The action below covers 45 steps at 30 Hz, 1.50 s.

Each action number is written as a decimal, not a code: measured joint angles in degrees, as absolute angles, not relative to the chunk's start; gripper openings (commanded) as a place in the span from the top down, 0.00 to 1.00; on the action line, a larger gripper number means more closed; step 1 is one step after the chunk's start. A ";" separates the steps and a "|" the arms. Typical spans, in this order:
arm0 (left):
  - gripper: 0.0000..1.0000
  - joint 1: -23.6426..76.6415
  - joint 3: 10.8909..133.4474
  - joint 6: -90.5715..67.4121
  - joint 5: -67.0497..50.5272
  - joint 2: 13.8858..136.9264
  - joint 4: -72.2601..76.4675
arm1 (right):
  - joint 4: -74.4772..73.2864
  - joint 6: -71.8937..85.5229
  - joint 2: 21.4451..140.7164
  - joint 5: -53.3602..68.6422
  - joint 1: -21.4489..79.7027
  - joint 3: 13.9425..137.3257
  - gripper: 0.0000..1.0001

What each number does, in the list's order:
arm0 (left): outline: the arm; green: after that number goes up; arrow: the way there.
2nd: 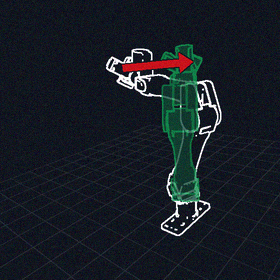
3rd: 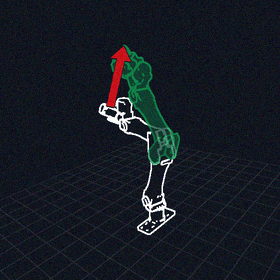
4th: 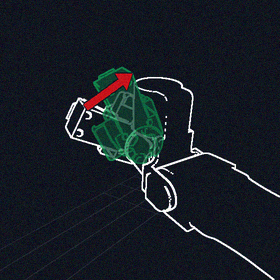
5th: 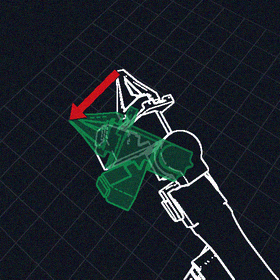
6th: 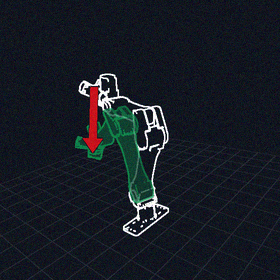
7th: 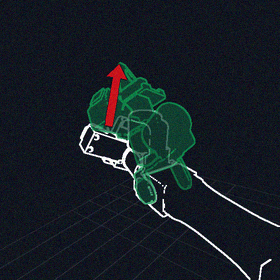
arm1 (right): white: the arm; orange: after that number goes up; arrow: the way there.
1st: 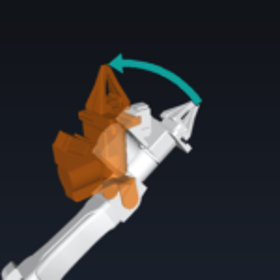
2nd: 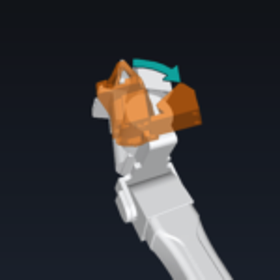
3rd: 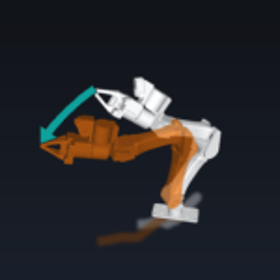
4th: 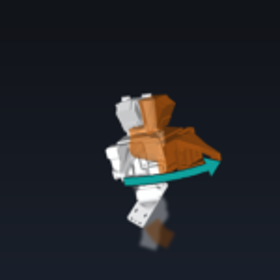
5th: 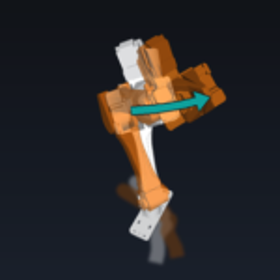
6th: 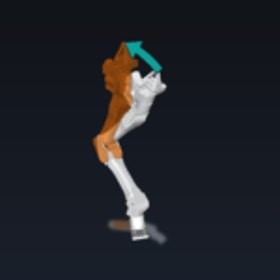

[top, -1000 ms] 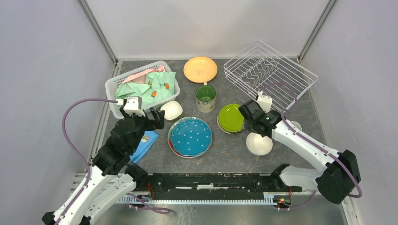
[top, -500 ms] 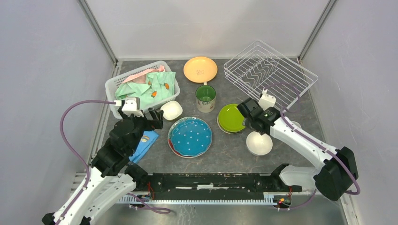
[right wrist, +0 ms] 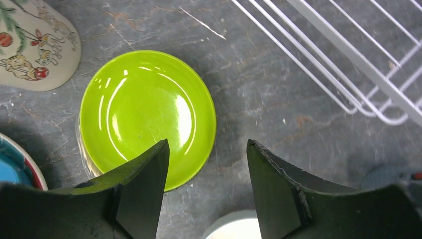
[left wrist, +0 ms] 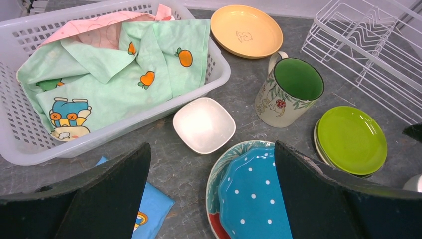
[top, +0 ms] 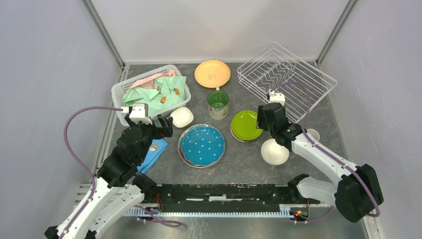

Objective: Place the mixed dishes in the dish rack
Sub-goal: Pick up the plate at the center of the board.

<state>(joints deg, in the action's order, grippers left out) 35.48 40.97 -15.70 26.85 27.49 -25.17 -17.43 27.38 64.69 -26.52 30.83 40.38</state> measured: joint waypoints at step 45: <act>0.00 35.48 40.84 -15.70 26.81 27.49 -25.17 | -4.86 10.59 72.12 7.53 15.73 36.51 0.53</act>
<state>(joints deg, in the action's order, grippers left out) 35.48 40.84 -15.70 26.81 27.49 -25.17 -4.86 10.59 72.12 7.53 15.73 36.51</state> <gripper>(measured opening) 0.994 0.467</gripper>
